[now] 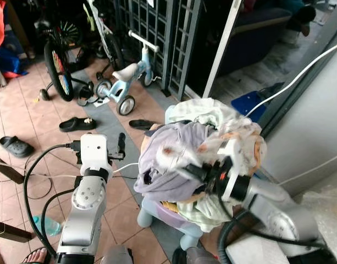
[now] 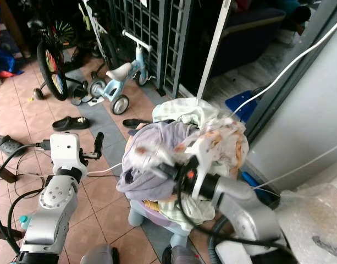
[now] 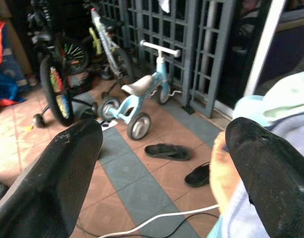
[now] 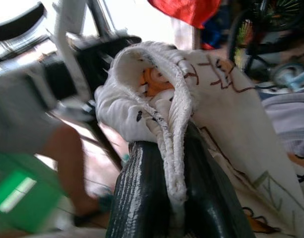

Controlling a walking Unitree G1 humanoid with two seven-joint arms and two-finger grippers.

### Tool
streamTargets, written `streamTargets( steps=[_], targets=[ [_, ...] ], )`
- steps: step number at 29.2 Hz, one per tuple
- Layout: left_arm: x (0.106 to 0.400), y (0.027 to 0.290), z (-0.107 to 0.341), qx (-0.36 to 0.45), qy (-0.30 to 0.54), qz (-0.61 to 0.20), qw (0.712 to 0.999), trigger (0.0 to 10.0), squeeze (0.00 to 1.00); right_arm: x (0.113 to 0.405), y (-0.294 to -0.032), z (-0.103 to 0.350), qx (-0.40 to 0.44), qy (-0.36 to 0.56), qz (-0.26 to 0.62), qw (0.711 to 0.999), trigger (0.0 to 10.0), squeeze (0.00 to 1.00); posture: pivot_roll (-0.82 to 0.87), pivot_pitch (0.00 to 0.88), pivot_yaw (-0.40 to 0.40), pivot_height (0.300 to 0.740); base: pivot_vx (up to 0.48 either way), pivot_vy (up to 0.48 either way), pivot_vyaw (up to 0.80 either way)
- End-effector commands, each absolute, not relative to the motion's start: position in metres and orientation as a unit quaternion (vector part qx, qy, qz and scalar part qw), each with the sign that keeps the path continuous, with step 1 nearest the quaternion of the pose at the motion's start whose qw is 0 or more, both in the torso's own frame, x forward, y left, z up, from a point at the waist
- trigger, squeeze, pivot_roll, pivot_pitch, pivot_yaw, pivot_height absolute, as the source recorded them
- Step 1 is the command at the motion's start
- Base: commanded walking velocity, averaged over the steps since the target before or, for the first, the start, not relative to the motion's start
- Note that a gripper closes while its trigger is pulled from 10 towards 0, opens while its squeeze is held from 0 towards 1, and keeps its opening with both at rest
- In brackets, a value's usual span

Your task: Clothes washing

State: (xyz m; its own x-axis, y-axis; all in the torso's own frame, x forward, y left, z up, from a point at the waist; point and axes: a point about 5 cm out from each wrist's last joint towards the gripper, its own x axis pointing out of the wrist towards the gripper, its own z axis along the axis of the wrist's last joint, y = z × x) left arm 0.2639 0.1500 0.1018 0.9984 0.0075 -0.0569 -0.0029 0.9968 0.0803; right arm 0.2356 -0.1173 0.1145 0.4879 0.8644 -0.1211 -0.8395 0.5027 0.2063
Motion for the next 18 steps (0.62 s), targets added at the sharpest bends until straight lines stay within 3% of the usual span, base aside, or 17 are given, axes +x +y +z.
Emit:
streamTargets(
  steps=[1, 6, 13, 18],
  targets=[
    [0.264, 0.149, 0.100, 0.051, 0.031, -0.006, 0.998, 10.0, 0.00, 0.243, -0.120, 0.105, -0.009, 0.112, 0.464, 0.879, 0.0, 0.00, -0.02, 0.000, -0.027, 0.740, 0.000, 0.000, 0.00],
    [0.262, 0.150, 0.100, 0.056, 0.034, -0.007, 0.998, 10.0, 0.00, 0.257, -0.114, 0.103, -0.063, 0.095, 0.399, 0.910, 0.0, 0.00, -0.02, 0.000, -0.019, 0.740, 0.000, 0.000, 0.00],
    [0.259, 0.150, 0.100, 0.059, 0.036, -0.008, 0.998, 10.0, 0.00, 0.274, -0.082, 0.117, -0.047, 0.040, 0.374, 0.925, 0.0, 0.00, 0.00, 0.000, -0.020, 0.740, 0.000, 0.000, 0.00],
    [0.257, 0.152, 0.098, 0.060, 0.037, -0.001, 0.997, 10.0, 0.00, 0.288, -0.085, 0.149, 0.020, -0.036, 0.297, 0.954, 0.0, 0.00, 0.01, 0.000, -0.026, 0.740, 0.000, 0.000, 0.00]
  ],
)
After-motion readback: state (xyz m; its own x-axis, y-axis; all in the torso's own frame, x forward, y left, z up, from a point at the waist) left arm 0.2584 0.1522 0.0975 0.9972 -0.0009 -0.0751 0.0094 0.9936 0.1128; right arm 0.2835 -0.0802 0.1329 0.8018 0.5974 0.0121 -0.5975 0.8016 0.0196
